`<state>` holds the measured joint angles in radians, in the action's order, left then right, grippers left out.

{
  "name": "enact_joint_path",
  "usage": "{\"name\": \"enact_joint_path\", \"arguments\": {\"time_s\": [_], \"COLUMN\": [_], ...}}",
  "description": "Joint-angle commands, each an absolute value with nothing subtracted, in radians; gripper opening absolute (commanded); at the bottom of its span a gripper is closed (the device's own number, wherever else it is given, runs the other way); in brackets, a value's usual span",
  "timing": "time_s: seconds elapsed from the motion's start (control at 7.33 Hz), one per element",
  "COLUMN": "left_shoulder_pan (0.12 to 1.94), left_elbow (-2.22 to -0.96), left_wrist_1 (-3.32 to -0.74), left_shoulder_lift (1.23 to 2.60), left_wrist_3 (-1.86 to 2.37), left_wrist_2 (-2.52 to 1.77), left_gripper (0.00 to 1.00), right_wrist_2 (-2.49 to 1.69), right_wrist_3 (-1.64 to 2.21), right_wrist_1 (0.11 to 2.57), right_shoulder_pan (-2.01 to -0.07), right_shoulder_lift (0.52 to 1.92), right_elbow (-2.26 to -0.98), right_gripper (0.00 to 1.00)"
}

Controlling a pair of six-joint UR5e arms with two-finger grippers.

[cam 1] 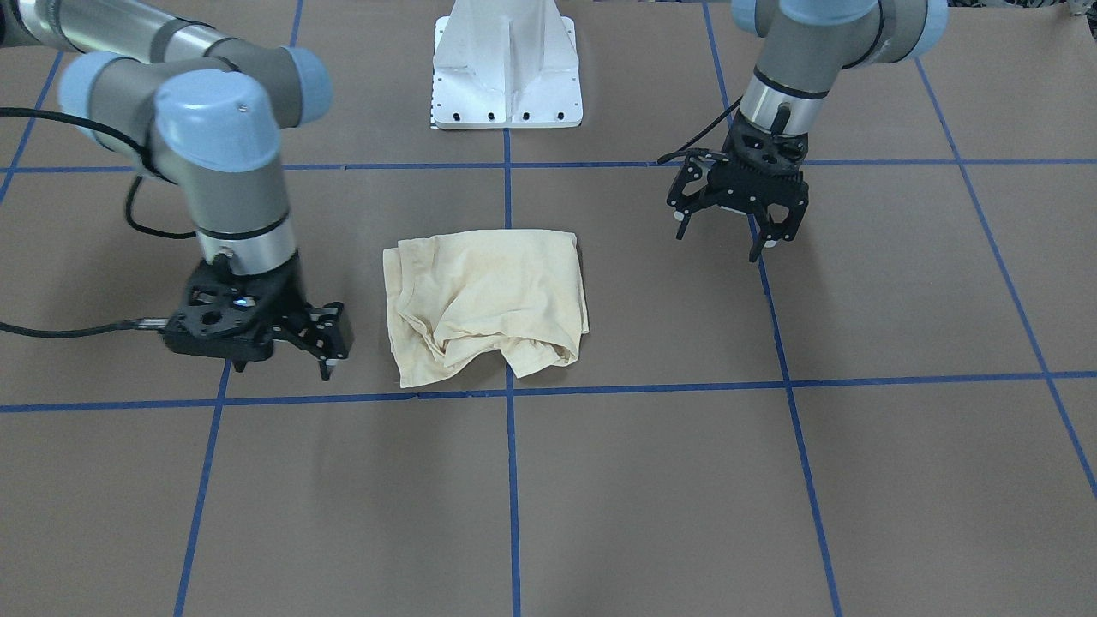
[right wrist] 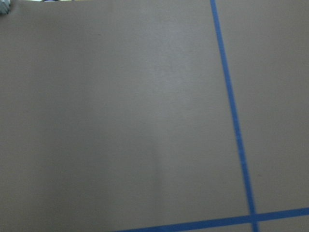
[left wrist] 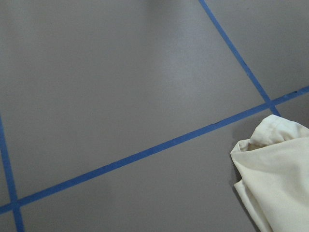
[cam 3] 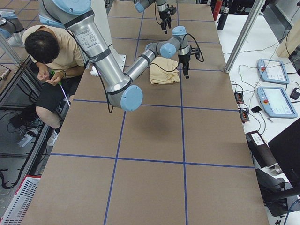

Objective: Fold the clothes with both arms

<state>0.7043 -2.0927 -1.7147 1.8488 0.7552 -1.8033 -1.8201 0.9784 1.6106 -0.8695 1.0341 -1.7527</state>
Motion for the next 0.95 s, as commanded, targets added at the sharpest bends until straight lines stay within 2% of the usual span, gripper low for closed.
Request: {"name": "enact_joint_path", "arguments": {"time_s": [0.0, 0.41, 0.68, 0.82], "left_shoulder_pan": [0.782, 1.103, 1.259, 1.436], "left_elbow": [-2.253, -2.243, -2.125, -1.989], "left_wrist_1": [-1.594, -1.594, -1.606, -1.605], "left_shoulder_lift": [1.749, 1.626, 1.55, 1.546], "left_wrist_3": [0.624, 0.379, 0.173, -0.032], "left_wrist_2": [-1.813, -2.032, -2.065, -2.171], "left_gripper": [1.0, 1.0, 1.0, 1.0], "right_wrist_2": [-1.993, -2.206, -2.241, -2.275], "right_wrist_3": [0.631, 0.127, 0.03, -0.048], "right_wrist_1": [1.64, 1.632, 1.631, 1.632], "right_shoulder_pan": [-1.064, -1.395, -1.52, -1.569], "right_shoulder_lift": [1.257, 1.545, 1.655, 1.666], "right_elbow": [-1.886, -1.884, -1.829, -1.775], "right_gripper": [1.0, 1.0, 1.0, 1.0]}}
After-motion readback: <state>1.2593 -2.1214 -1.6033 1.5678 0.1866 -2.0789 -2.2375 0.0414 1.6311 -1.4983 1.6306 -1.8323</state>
